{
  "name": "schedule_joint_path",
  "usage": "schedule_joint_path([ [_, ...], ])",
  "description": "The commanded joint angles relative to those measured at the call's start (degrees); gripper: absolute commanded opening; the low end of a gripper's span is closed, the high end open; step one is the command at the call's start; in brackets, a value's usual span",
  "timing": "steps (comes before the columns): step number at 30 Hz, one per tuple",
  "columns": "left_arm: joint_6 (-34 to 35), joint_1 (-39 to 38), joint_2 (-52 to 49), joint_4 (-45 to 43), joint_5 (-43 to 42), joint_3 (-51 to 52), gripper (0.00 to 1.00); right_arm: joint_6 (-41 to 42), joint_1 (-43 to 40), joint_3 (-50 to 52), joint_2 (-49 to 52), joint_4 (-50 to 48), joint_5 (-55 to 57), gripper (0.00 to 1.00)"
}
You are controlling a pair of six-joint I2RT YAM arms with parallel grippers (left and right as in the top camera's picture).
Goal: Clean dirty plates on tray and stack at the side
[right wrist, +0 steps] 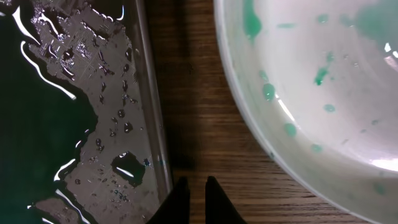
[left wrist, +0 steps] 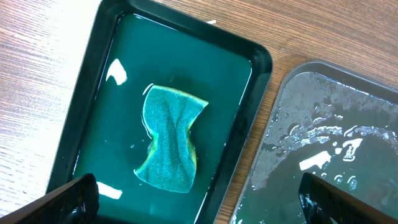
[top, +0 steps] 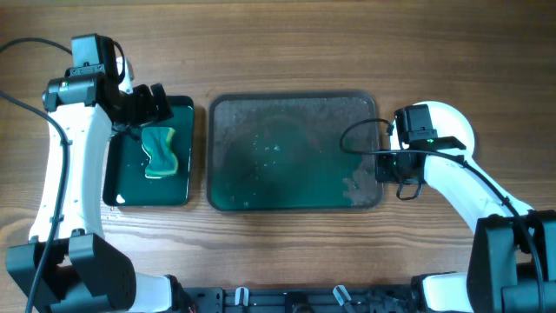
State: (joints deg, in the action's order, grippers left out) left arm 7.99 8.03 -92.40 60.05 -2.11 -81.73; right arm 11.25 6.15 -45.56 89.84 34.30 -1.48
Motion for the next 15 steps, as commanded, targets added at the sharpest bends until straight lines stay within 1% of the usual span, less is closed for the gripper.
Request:
schedule_joint_path([
  [1, -0.04, 0.07, 0.11, 0.02, -1.11, -0.52, 1.00, 0.81, 0.70, 0.31, 0.70, 1.22, -2.93, 0.09],
  [8, -0.04, 0.07, 0.11, 0.00, -1.11, -0.52, 1.00, 2.27, 0.70, 0.31, 0.70, 6.80, -7.80, 0.08],
  [15, -0.04, 0.09, 0.11, 0.00, -1.11, -0.52, 1.00, 4.39, 0.68, -0.15, 0.24, 7.93, -8.24, 0.07],
])
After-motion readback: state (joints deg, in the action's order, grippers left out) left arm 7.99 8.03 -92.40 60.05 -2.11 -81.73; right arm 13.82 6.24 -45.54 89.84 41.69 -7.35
